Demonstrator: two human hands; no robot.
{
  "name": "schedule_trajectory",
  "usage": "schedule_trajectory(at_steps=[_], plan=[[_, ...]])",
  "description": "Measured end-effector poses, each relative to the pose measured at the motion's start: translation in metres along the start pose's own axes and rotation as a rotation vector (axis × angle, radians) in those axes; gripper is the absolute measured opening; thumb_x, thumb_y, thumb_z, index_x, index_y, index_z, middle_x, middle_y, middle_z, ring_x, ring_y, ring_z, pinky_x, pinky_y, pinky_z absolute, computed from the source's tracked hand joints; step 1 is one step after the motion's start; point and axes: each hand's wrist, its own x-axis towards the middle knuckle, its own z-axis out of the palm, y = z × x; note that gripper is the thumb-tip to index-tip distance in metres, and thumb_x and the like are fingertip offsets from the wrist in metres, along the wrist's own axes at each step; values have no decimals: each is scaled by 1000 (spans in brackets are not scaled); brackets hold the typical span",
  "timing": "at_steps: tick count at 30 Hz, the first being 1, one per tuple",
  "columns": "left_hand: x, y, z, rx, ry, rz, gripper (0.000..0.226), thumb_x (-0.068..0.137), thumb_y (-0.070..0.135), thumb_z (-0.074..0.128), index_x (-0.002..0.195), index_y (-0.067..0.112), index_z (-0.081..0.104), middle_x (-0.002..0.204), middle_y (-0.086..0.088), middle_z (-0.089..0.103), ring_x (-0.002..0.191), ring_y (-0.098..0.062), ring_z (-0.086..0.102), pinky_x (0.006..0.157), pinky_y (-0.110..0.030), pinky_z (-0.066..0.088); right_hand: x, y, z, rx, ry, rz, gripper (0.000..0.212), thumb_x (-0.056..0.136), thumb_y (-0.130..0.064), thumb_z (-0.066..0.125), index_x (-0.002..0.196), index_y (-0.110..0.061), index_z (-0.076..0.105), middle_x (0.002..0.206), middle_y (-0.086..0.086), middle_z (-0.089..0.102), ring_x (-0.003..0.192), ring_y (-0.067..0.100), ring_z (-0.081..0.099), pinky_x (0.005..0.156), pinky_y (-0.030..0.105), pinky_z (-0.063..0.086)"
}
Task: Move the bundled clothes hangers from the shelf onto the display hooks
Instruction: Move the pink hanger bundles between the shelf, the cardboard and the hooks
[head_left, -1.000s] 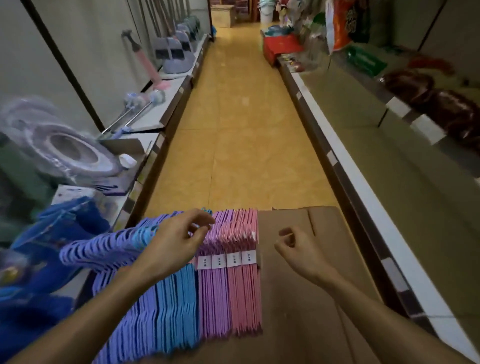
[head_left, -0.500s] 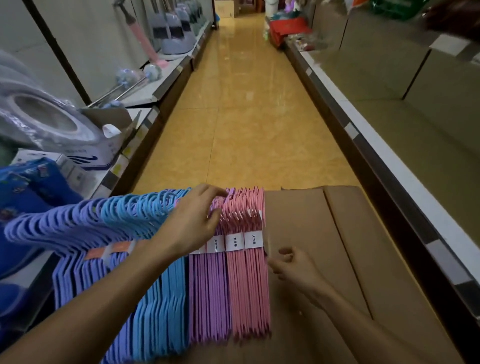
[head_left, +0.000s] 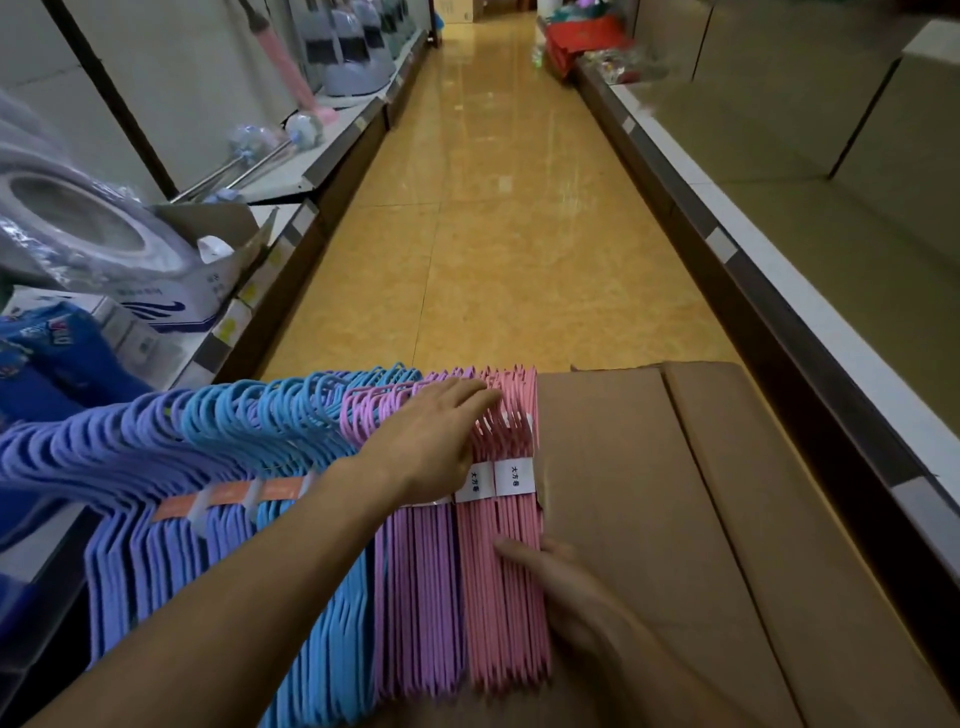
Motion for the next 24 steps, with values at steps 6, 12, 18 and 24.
schedule_trajectory(at_steps=[6, 12, 18, 24], plan=[[11, 7, 1, 0, -14, 73, 72, 92, 13, 49, 157, 25, 19, 164, 2, 18, 151, -18, 11, 123, -31, 9, -7, -14, -18, -91, 36, -16, 39, 80, -23, 79, 116, -14, 66, 102, 7, 77, 92, 23, 74, 76, 35, 59], [30, 28, 4, 13, -63, 154, 74, 94, 14, 49, 158, 24, 13, 166, 4, 8, 152, -19, 4, 121, -29, 5, -27, -37, -68, -234, 125, -10, 44, 76, -33, 82, 113, -17, 64, 105, 7, 74, 94, 22, 73, 76, 34, 58], [44, 47, 16, -31, -143, 169, 77, 96, 19, 51, 159, 25, 7, 166, 4, -2, 152, -20, -3, 124, -41, 13, -34, -38, -96, -362, 188, -69, 78, 59, -46, 89, 125, -19, 58, 109, 4, 73, 97, 21, 73, 95, 48, 56], [46, 51, 12, -9, -165, 174, 78, 96, 19, 52, 159, 25, 5, 166, 5, -5, 152, -20, -5, 124, -40, 12, -30, -52, -79, -677, 384, -189, 147, 39, -81, 80, 156, -30, 7, 149, 5, 40, 131, 28, 49, 107, 52, 44]])
